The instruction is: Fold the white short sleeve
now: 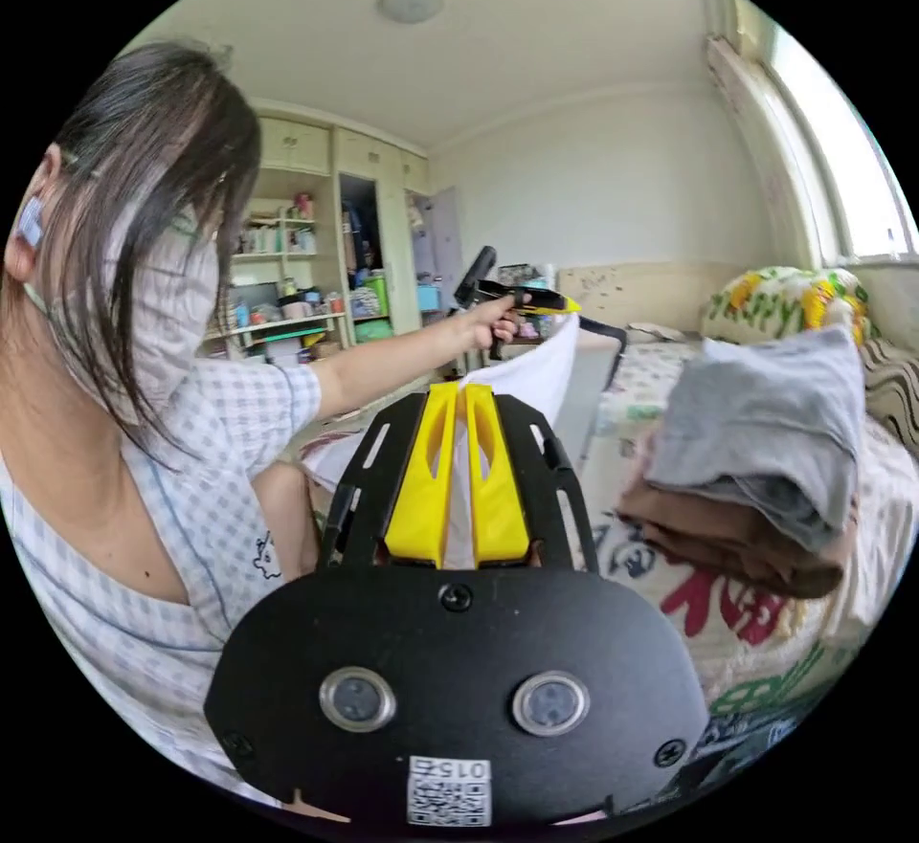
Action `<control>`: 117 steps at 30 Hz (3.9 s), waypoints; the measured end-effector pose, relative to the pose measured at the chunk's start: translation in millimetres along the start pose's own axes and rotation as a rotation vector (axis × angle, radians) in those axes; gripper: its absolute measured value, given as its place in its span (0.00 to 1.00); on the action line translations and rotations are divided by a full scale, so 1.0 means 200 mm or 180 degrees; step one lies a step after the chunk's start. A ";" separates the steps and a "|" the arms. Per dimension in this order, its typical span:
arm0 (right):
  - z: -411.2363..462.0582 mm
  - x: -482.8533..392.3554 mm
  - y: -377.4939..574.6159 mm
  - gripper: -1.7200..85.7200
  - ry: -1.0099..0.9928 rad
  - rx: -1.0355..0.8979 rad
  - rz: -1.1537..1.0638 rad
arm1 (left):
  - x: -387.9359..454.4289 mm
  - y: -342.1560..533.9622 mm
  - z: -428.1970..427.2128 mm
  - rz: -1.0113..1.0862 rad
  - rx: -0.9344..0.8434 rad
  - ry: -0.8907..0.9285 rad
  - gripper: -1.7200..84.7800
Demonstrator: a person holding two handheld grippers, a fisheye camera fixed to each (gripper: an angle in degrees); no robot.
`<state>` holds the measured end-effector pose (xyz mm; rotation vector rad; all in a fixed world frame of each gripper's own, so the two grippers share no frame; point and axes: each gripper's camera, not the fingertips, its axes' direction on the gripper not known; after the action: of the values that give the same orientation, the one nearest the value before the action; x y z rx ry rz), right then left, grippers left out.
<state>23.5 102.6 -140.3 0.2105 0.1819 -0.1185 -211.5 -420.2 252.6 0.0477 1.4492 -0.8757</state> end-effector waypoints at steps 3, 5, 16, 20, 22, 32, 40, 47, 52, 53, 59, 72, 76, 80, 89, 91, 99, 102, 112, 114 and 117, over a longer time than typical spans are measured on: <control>0.33 -0.15 -0.16 0.02 -0.0747 -0.0279 -0.0227 | -0.22 0.10 -0.44 -0.0212 0.0295 0.0142 0.02; 0.54 -0.24 -0.23 0.02 -0.1122 -0.0488 -0.0297 | -0.35 0.19 -0.69 -0.0303 0.0443 0.0179 0.02; 1.68 -0.71 -0.20 0.02 -0.1706 -0.2040 -0.0501 | -1.24 0.87 -1.41 -0.1515 0.0725 0.0129 0.01; 1.82 -0.75 -0.22 0.03 -0.1706 -0.2205 -0.0425 | -1.38 0.89 -1.46 -0.1796 0.0793 0.0452 0.01; 1.85 -0.77 -0.24 0.03 -0.1627 -0.2205 -0.0487 | -1.38 0.83 -1.45 -0.1825 0.0595 0.0272 0.01; 1.76 -0.71 -0.39 0.09 -0.1742 -0.2357 -0.0484 | -1.30 0.78 -1.74 -0.1816 0.0970 0.0090 0.10; 1.82 -0.70 -0.42 0.07 -0.1711 -0.2265 -0.0521 | -0.90 0.83 -1.75 -0.1233 0.0224 -0.0094 0.10; 2.00 -0.88 -0.48 0.03 -0.1793 -0.2279 -0.0820 | -0.86 0.67 -1.54 -0.1296 -0.0025 -0.0836 0.14; 2.04 -0.87 -0.52 0.03 -0.1847 -0.2273 -0.0691 | -0.95 0.58 -1.36 -0.1442 -0.0308 -0.0753 0.12; 2.04 -0.86 -0.53 0.02 -0.1838 -0.2260 -0.0675 | -0.95 0.57 -1.33 -0.1414 -0.0308 -0.0661 0.09; 2.06 -0.88 -0.60 0.03 -0.1787 -0.2159 -0.0752 | -0.72 0.46 -1.26 -0.0807 -0.0114 -0.0944 0.03; 2.21 -1.14 -0.68 0.10 -0.1136 -0.2598 -0.1506 | -0.60 0.56 -0.91 -0.0603 -0.0630 -0.1727 0.02; 2.19 -1.07 -0.75 0.07 -0.1583 -0.2554 -0.1242 | -0.56 0.58 -0.87 -0.0526 -0.0667 -0.1856 0.02; 2.16 -0.93 -0.86 0.08 -0.1563 -0.2383 -0.1270 | -0.53 0.62 -0.88 -0.0532 -0.0561 -0.1834 0.02; 2.40 0.04 -1.41 0.08 -0.1144 -0.2333 -0.1632 | -0.51 0.68 -0.89 -0.0506 -0.0475 -0.1797 0.02; 2.59 0.23 -1.46 0.11 -0.1386 -0.2640 -0.1415 | -0.52 0.69 -0.90 -0.0518 -0.0459 -0.1769 0.02; 3.30 0.64 -1.55 0.18 -0.2262 -0.3240 -0.1217 | -0.60 0.72 -0.95 -0.0667 -0.0446 -0.1458 0.02; 3.52 0.67 -1.53 0.18 -0.2613 -0.3930 -0.1169 | -0.64 0.73 -0.97 -0.0736 -0.0445 -0.1346 0.02; 3.54 1.03 -1.73 0.03 -0.1936 -0.4561 -0.1000 | -0.60 0.76 -0.96 -0.0546 -0.0458 -0.1544 0.02; 3.51 1.18 -1.74 0.02 -0.1365 -0.4702 -0.0886 | -0.58 0.77 -0.95 -0.0485 -0.0487 -0.1645 0.02; 3.52 1.36 -1.70 0.02 -0.0935 -0.4939 -0.0542 | -0.57 0.77 -0.94 -0.0452 -0.0532 -0.1751 0.02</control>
<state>360.6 -407.5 417.5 -1.3648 -0.0386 -0.1465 -270.2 -157.9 245.6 -0.3979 1.0085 -0.7985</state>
